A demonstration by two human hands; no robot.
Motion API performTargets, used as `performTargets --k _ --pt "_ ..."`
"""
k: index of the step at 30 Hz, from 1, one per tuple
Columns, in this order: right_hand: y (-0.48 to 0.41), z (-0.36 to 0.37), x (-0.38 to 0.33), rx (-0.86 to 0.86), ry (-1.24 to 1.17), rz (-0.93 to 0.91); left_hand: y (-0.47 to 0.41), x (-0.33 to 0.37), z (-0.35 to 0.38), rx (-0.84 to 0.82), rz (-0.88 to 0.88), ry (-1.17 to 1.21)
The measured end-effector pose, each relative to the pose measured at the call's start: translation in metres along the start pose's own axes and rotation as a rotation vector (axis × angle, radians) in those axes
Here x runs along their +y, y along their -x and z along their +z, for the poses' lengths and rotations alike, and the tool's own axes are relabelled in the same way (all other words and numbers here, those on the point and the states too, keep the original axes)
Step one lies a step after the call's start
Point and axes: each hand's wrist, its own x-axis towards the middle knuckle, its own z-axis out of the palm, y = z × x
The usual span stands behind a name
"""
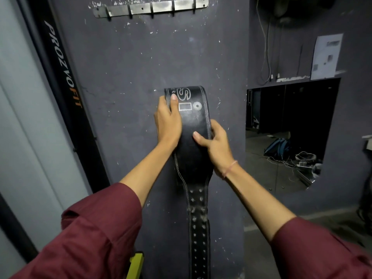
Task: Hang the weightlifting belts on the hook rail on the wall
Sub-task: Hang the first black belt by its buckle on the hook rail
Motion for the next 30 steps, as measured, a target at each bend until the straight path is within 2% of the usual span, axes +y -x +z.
performTargets --k 6,8,10,13,17,21,23,26,28,30 --pt "-0.026 0.014 -0.019 0.029 -0.031 -0.010 0.035 -0.008 -0.008 -0.008 0.044 -0.069" --pt "-0.039 0.017 -0.024 0.083 -0.069 -0.016 0.076 -0.023 -0.009 -0.058 -0.011 -0.050" --pt "-0.053 0.015 -0.028 0.133 -0.109 -0.012 0.118 -0.041 -0.008 -0.154 -0.138 -0.039" --pt "-0.055 0.011 -0.024 0.111 -0.096 0.002 0.141 -0.061 -0.004 -0.206 -0.122 0.019" --pt "-0.050 0.009 -0.020 0.059 -0.079 -0.027 0.118 -0.048 -0.002 -0.094 -0.222 0.101" --pt "-0.034 0.003 -0.006 -0.014 -0.006 0.000 0.057 -0.020 0.000 0.070 -0.178 0.150" --pt "-0.026 0.000 0.002 -0.020 -0.009 0.021 0.021 -0.008 0.001 -0.002 -0.317 0.176" --pt "-0.017 -0.008 0.008 -0.049 -0.031 0.043 -0.005 -0.004 0.002 -0.158 -0.583 0.362" --pt "-0.009 -0.013 0.014 -0.093 -0.041 0.091 -0.002 -0.009 0.005 -0.130 -0.631 0.369" --pt "0.001 -0.019 0.028 -0.099 -0.041 0.137 0.006 -0.020 0.007 -0.092 -0.587 0.371"
